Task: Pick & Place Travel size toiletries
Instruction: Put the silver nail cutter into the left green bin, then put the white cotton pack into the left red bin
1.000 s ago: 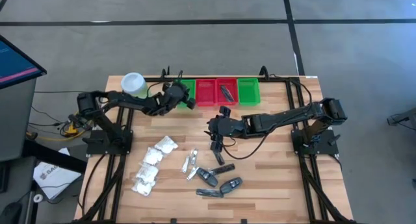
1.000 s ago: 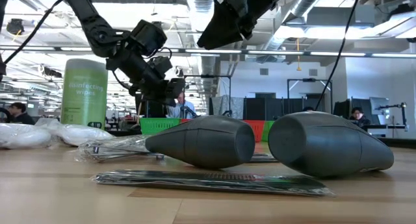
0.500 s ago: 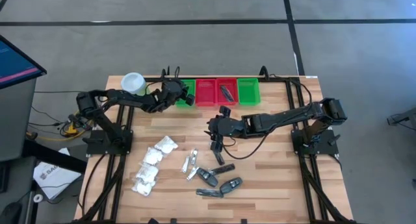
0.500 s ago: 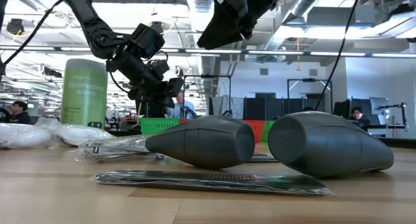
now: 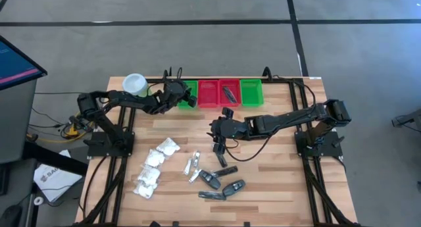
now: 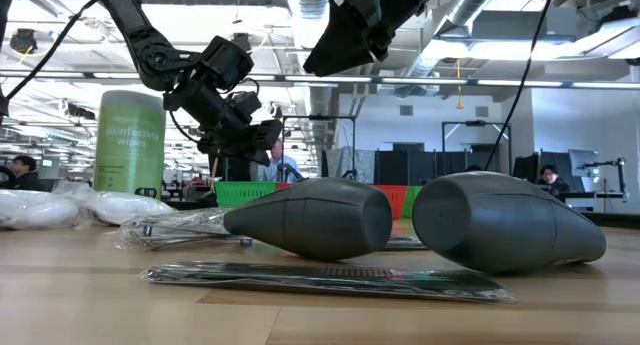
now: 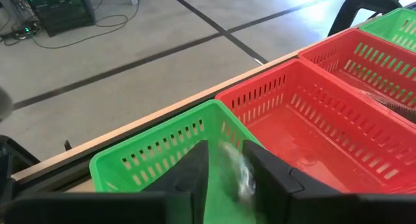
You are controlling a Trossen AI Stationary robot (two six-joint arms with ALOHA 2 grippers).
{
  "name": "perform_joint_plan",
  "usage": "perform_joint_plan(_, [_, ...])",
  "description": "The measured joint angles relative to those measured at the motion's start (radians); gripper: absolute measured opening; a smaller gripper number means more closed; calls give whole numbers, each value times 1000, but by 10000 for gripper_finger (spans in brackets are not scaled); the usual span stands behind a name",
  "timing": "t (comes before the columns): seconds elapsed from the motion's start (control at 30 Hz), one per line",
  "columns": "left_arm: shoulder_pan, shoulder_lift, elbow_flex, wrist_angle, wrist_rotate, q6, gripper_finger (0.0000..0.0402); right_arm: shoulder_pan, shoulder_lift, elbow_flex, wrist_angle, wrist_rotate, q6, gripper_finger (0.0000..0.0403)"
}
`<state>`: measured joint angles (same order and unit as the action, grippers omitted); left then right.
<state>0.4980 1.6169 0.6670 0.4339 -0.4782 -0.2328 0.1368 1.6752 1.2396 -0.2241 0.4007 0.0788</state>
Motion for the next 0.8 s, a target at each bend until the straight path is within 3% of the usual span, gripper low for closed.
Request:
perform_joint_plan(0.5, [-6, -11, 1, 2, 7, 18, 109, 0, 0, 0, 0, 0, 0, 156])
perform_joint_plan(0.8, [-99, -190, -26, -53, 200, 42, 108, 0, 0, 0, 0, 0, 0, 155])
